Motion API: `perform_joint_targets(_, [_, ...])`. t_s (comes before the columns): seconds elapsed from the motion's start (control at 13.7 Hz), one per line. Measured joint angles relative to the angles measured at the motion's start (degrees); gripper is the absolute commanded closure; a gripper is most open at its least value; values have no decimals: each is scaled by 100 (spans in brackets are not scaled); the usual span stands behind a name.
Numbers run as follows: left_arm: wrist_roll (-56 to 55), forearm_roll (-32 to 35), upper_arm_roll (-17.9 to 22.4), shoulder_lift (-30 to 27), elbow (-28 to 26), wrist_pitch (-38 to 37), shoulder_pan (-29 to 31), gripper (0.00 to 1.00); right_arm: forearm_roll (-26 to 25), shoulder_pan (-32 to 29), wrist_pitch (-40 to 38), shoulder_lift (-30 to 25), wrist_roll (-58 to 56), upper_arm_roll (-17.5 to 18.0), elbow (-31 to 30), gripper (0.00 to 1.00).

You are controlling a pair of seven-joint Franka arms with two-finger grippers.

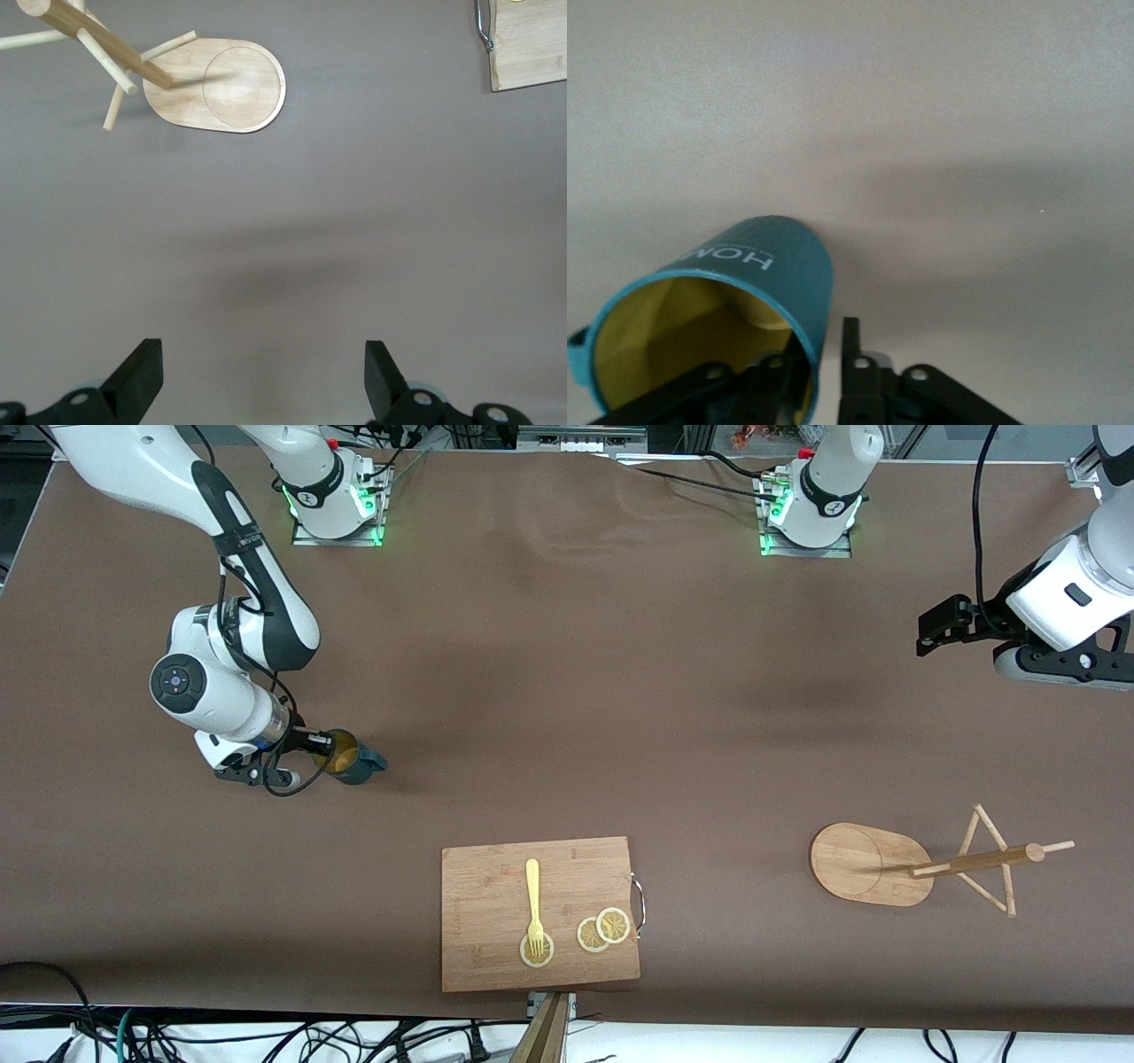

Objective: Pass cup and hang on rack
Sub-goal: 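Close the right gripper on the teal mug's rim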

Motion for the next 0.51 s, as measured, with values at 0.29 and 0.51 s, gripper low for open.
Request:
perform_joint_targets(0.29, [0, 0, 0, 0, 0, 0, 0, 0, 0, 5, 39, -4, 0, 100, 114, 100])
perform_joint_targets(0.51, [0, 0, 0, 0, 1, -2, 0, 0, 0, 11, 38, -9, 0, 347, 389, 100])
